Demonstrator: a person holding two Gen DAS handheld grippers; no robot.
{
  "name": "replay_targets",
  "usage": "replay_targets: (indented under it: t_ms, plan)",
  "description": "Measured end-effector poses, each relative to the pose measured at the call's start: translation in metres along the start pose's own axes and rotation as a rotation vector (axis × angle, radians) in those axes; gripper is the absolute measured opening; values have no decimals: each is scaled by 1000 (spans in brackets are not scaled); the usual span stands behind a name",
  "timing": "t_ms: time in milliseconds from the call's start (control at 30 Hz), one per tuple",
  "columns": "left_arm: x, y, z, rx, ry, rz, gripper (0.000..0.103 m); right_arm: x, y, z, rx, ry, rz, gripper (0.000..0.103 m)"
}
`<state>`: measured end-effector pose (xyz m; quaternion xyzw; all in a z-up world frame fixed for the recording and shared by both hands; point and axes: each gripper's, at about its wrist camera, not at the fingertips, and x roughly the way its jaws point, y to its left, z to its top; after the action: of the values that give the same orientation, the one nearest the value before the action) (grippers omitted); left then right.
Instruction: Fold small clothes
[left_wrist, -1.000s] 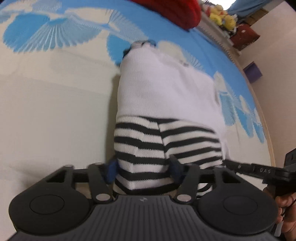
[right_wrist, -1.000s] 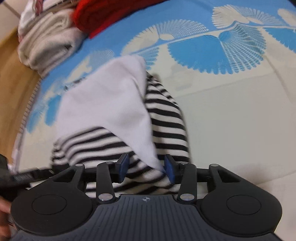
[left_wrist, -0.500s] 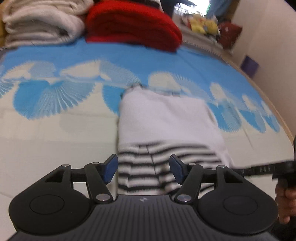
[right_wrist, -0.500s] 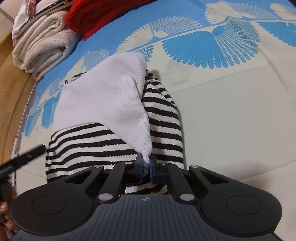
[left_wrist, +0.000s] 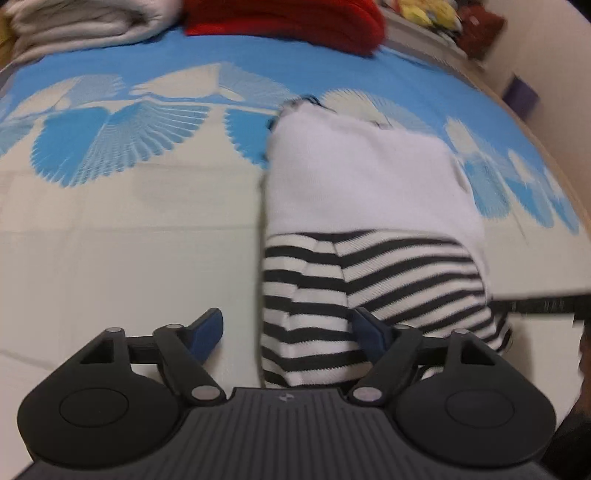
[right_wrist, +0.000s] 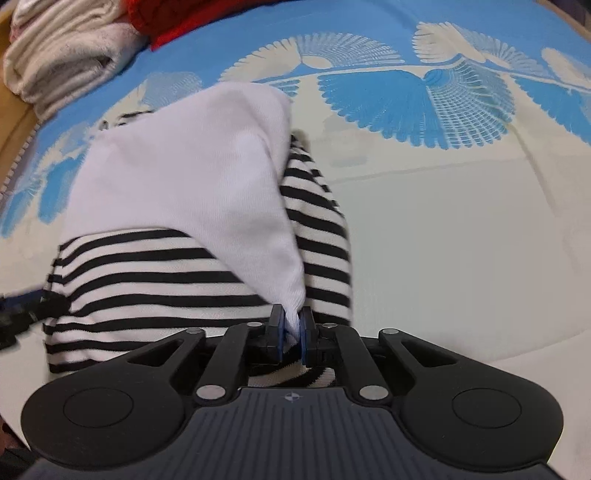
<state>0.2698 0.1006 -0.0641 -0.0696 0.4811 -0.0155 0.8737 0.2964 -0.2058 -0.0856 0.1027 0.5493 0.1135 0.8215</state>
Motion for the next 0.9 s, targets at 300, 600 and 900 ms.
replay_targets:
  t_ms: [300,600,900]
  plan:
    - [-86,-38,5,48,-279,145,91,-65,4,-8,-152,-317,-289,26]
    - [-199,-102,-36,10,-478,116,91,-195,-8,-65,-89,-697,-184,68]
    - [-264,-123,-106,6,-518,157,91,-223,-11,-154,-176,-705,-83,81]
